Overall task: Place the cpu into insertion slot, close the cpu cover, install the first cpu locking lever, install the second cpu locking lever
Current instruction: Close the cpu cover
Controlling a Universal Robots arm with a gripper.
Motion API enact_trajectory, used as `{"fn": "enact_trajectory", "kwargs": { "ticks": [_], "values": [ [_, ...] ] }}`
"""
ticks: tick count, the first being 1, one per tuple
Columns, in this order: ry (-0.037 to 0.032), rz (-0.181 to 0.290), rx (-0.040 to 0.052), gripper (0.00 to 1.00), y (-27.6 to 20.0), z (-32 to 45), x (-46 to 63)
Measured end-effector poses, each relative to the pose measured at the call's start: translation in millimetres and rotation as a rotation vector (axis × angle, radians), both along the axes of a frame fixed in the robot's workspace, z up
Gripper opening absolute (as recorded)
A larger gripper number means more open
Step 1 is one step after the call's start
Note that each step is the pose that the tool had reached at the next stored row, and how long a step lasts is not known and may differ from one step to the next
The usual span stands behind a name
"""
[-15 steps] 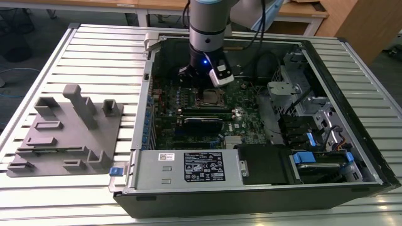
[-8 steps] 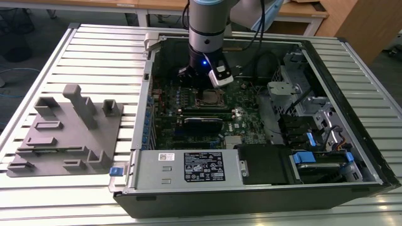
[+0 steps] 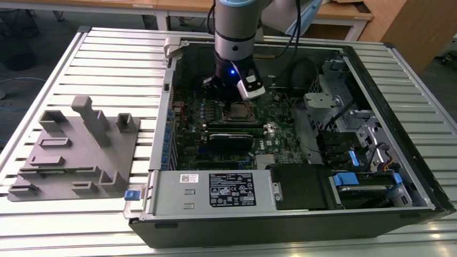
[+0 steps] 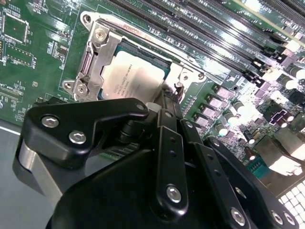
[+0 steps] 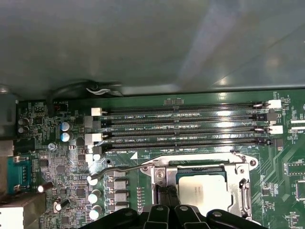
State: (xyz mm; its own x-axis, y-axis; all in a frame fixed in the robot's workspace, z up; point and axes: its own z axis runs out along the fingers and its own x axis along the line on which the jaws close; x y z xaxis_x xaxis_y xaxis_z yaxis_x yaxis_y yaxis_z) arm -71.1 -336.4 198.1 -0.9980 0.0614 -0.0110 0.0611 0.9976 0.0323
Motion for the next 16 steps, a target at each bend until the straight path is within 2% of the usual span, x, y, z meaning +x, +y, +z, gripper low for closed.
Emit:
{"fn": "enact_trajectory", "kwargs": {
  "ticks": [16],
  "values": [
    [-0.0008, 0.000, 0.0012, 0.11, 0.2, -1.0, 0.1]
  ]
}}
